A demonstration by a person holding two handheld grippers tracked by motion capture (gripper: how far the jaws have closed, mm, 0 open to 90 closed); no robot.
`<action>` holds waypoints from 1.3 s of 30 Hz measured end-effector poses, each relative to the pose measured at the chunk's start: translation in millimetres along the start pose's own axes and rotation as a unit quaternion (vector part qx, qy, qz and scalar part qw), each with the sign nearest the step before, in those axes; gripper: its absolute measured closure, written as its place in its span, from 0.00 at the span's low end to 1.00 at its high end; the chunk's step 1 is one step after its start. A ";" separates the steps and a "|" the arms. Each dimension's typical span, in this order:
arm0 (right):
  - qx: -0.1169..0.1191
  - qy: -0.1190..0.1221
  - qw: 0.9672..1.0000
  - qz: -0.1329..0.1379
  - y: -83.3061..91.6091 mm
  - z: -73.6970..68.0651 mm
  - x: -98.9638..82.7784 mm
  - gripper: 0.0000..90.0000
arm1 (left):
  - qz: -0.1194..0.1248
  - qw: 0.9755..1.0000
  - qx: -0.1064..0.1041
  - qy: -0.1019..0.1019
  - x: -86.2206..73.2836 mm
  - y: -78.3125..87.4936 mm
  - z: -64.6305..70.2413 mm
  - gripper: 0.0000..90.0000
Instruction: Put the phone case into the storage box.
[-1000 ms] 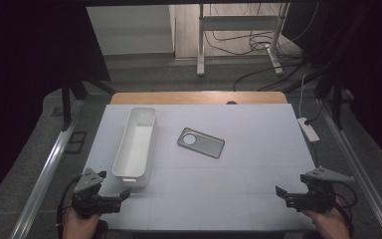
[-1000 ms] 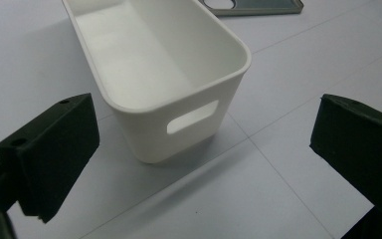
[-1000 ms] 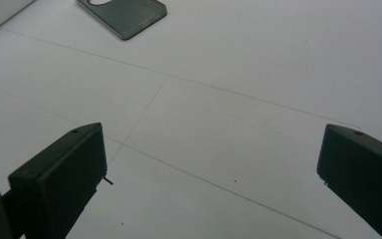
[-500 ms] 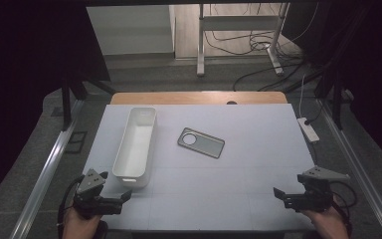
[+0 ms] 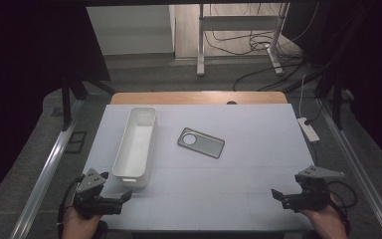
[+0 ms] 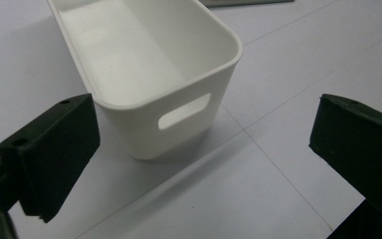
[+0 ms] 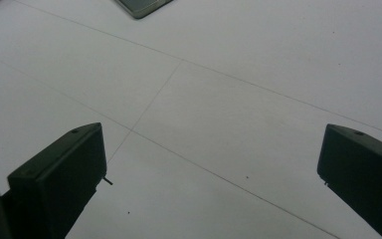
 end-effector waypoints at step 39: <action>0.056 0.029 0.998 -0.003 -38.8 -11.7 48.1 0.00 | 0.005 1.000 0.001 -0.012 -0.6 0.4 2.0 0.00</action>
Point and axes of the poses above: each handheld gripper's, and its own axes: y roughly backward along the jaws, x roughly out of its top, z roughly to its right, the point moved 2 cm from there along -y, roughly forward along the jaws, and after that the axes turned 3 degrees about y, right-handed, at the moved point
